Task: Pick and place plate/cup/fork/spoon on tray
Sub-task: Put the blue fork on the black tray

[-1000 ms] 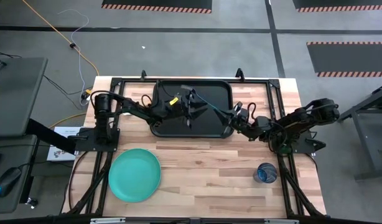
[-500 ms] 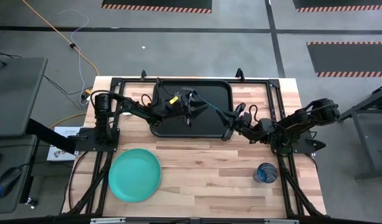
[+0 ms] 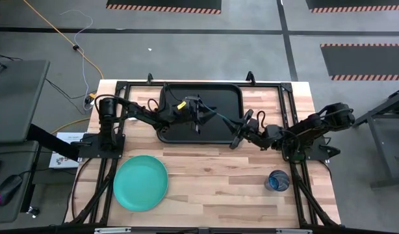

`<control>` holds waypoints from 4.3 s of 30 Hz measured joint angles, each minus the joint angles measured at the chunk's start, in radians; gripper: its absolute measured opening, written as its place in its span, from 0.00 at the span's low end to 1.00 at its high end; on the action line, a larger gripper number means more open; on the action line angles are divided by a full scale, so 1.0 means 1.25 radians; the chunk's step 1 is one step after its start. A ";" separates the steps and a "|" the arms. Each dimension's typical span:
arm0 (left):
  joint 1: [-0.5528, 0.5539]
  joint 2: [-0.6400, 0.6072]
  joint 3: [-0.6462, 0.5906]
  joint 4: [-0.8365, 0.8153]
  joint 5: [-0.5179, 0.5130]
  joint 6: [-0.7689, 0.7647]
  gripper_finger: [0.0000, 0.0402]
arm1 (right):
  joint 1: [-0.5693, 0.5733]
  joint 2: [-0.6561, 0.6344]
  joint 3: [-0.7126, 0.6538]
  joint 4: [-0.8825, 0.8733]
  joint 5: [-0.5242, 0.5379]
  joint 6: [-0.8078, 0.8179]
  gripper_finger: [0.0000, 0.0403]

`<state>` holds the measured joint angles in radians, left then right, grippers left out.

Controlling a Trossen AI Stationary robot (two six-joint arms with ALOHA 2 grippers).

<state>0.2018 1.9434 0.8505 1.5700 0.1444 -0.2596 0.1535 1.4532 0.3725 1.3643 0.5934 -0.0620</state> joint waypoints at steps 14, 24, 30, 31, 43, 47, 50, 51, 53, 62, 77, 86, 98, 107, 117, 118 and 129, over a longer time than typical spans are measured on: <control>0.031 0.000 0.000 0.000 0.035 -0.018 0.04 | -0.001 0.000 0.000 -0.009 0.006 -0.005 0.00; 0.040 0.000 -0.001 -0.005 0.024 -0.013 0.03 | -0.002 -0.004 0.000 -0.039 0.068 -0.034 0.13; 0.059 0.000 -0.001 -0.039 0.021 -0.033 0.03 | 0.001 -0.042 0.000 -0.138 0.135 -0.041 0.42; 0.061 0.000 -0.001 -0.047 0.021 -0.036 0.03 | 0.001 -0.056 0.000 -0.168 0.137 -0.041 0.46; 0.069 0.000 0.088 -0.426 -0.045 0.008 0.03 | 0.000 -0.396 -0.001 -0.717 0.188 0.076 0.61; 0.062 0.000 0.262 -0.863 -0.024 0.085 0.03 | 0.000 -0.486 -0.001 -0.802 0.178 0.109 0.61; 0.055 0.023 0.413 -1.128 -0.016 0.154 0.03 | 0.000 -0.521 -0.001 -0.835 0.168 0.124 0.60; 0.055 0.030 0.450 -1.190 -0.003 0.157 0.03 | 0.000 -0.525 -0.001 -0.839 0.165 0.128 0.60; 0.062 0.058 0.515 -1.240 0.042 0.139 0.03 | 0.000 -0.527 -0.001 -0.843 0.155 0.133 0.60; 0.125 0.231 0.651 -1.306 0.273 -0.040 0.03 | 0.000 -0.516 -0.001 -0.846 0.142 0.141 0.60; 0.139 0.347 0.751 -1.317 0.357 -0.072 0.03 | -0.001 -0.516 -0.001 -0.855 0.142 0.155 0.60; 0.131 0.347 0.751 -1.355 0.295 -0.001 0.11 | -0.001 -0.516 -0.001 -0.855 0.142 0.157 0.60; 0.129 0.352 0.745 -1.365 0.257 0.041 0.13 | -0.001 -0.513 -0.001 -0.855 0.142 0.157 0.60; 0.124 0.352 0.744 -1.364 0.185 0.066 0.23 | -0.001 -0.513 -0.001 -0.855 0.142 0.163 0.60; 0.122 0.352 0.744 -1.368 0.139 0.066 0.42 | -0.001 -0.513 -0.001 -0.855 0.142 0.163 0.60; 0.122 0.352 0.744 -1.368 0.134 0.066 0.43 | -0.001 -0.513 -0.001 -0.855 0.142 0.163 0.60; 0.122 0.352 0.744 -1.431 0.114 0.106 0.43 | -0.001 -0.513 -0.001 -0.855 0.142 0.172 0.60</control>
<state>0.3542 2.3837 1.7802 -0.2184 0.2871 -0.1269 0.1522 0.8124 0.3714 0.2955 0.7712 0.1527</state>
